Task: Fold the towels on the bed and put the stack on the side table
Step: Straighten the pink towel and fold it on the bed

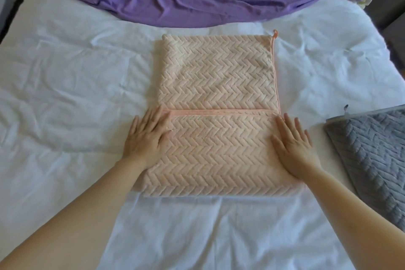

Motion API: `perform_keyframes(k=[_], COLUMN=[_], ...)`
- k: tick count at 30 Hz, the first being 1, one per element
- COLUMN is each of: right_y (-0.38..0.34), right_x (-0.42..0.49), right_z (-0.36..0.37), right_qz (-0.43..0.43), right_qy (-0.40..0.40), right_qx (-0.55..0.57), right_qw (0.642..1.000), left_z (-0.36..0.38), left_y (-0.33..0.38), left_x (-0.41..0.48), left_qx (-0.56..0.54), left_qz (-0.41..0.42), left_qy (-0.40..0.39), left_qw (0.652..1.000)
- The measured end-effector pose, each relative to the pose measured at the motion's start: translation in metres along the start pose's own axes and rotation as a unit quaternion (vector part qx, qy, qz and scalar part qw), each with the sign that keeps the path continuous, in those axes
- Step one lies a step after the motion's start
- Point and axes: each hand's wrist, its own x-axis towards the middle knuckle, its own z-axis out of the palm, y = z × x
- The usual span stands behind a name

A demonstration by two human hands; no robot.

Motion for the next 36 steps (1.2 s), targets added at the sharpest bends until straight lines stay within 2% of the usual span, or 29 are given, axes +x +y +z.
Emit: perform_keyframes(k=[2, 4, 6, 9, 12, 15, 18, 21, 26, 28, 32, 34, 36], right_y=[0.006, 0.0, -0.009, -0.01, 0.004, 0.013, 0.013, 0.012, 0.013, 0.009, 0.003, 0.001, 0.0], right_x=[-0.02, -0.043, -0.067, -0.095, -0.113, -0.121, -0.118, -0.117, -0.115, -0.106, -0.081, -0.064, -0.043], right_z=[-0.003, 0.004, 0.015, 0.026, 0.033, 0.037, 0.035, 0.019, -0.034, -0.062, -0.097, -0.106, -0.113], right_qz=[0.008, 0.038, 0.033, 0.017, -0.036, -0.057, -0.035, -0.022, -0.082, -0.078, -0.031, -0.002, 0.008], right_qy=[0.03, 0.047, 0.064, 0.107, 0.108, 0.075, 0.112, 0.144, 0.155, 0.155, 0.133, 0.105, 0.098], right_qx=[0.079, 0.236, 0.323, 0.338, 0.287, 0.244, 0.223, 0.193, 0.195, 0.233, 0.352, 0.401, 0.42], right_qw=[0.996, 0.97, 0.944, 0.935, 0.951, 0.965, 0.968, 0.97, 0.965, 0.957, 0.926, 0.91, 0.902], left_z=[-0.007, -0.008, -0.003, 0.006, 0.016, 0.023, 0.02, 0.003, -0.054, -0.079, -0.112, -0.122, -0.127], left_y=[0.004, 0.013, 0.024, 0.029, 0.02, 0.019, 0.024, 0.023, 0.016, 0.013, 0.016, 0.023, 0.032], left_x=[-0.019, -0.045, -0.072, -0.108, -0.131, -0.134, -0.128, -0.125, -0.115, -0.102, -0.073, -0.058, -0.038], left_qx=[-0.069, -0.163, -0.217, -0.254, -0.258, -0.254, -0.241, -0.234, -0.169, -0.222, -0.355, -0.438, -0.505], left_qz=[0.016, 0.008, 0.002, 0.034, 0.061, 0.008, -0.031, -0.023, -0.009, 0.021, 0.018, -0.021, -0.065], left_qy=[0.055, 0.106, 0.13, 0.109, 0.095, 0.099, 0.111, 0.107, 0.136, 0.136, 0.059, 0.033, 0.055], left_qw=[0.996, 0.981, 0.968, 0.96, 0.959, 0.962, 0.964, 0.966, 0.976, 0.965, 0.933, 0.898, 0.859])
